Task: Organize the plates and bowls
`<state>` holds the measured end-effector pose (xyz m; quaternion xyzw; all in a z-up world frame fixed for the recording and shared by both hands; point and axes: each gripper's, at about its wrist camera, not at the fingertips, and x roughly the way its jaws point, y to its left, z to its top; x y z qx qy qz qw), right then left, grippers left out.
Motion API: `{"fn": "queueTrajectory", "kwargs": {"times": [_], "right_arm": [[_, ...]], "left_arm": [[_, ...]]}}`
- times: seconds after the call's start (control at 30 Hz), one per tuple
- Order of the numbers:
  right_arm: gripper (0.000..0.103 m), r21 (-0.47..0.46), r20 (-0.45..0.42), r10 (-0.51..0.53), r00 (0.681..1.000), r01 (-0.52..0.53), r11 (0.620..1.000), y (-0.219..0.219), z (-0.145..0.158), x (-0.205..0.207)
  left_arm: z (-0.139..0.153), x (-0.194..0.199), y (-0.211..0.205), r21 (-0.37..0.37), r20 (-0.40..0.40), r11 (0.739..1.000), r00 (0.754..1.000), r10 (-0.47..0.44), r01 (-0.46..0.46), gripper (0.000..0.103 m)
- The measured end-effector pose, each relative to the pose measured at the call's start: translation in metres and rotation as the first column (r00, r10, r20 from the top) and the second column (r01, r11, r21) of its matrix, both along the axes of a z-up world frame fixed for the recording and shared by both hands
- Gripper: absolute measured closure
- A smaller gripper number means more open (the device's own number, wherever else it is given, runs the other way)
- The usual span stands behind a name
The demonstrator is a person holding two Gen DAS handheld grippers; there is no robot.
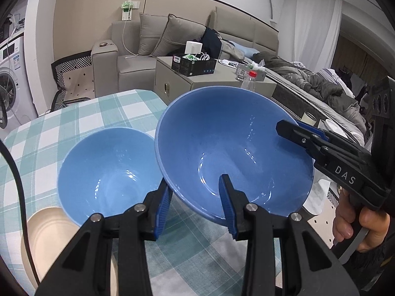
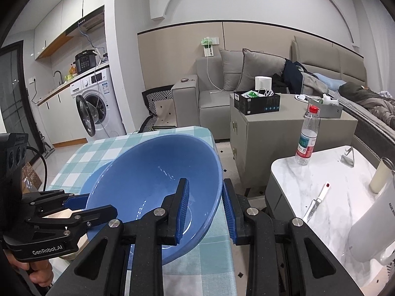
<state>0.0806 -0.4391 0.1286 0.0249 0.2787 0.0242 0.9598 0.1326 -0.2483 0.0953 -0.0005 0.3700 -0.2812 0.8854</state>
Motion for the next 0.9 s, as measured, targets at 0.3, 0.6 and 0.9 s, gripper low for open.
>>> {"fn": "queueTrajectory", "kwargs": {"times": [0.3, 0.6, 0.9], "right_arm": [[0.075, 0.038, 0.054, 0.013, 0.998, -0.015, 0.999, 0.018, 0.008, -0.001], [0.075, 0.073, 0.087, 0.012, 0.996, -0.019, 0.997, 0.032, 0.011, 0.002], [0.075, 0.076, 0.11, 0.016, 0.994, -0.025, 0.997, 0.041, 0.016, 0.004]], "left_arm": [[0.009, 0.003, 0.02, -0.012, 0.029, 0.999, 0.999, 0.04, -0.04, 0.066], [0.013, 0.005, 0.033, -0.017, 0.042, 0.998, 0.997, 0.067, -0.067, 0.066], [0.016, 0.007, 0.045, -0.037, 0.052, 0.996, 0.995, 0.081, -0.079, 0.066]]}}
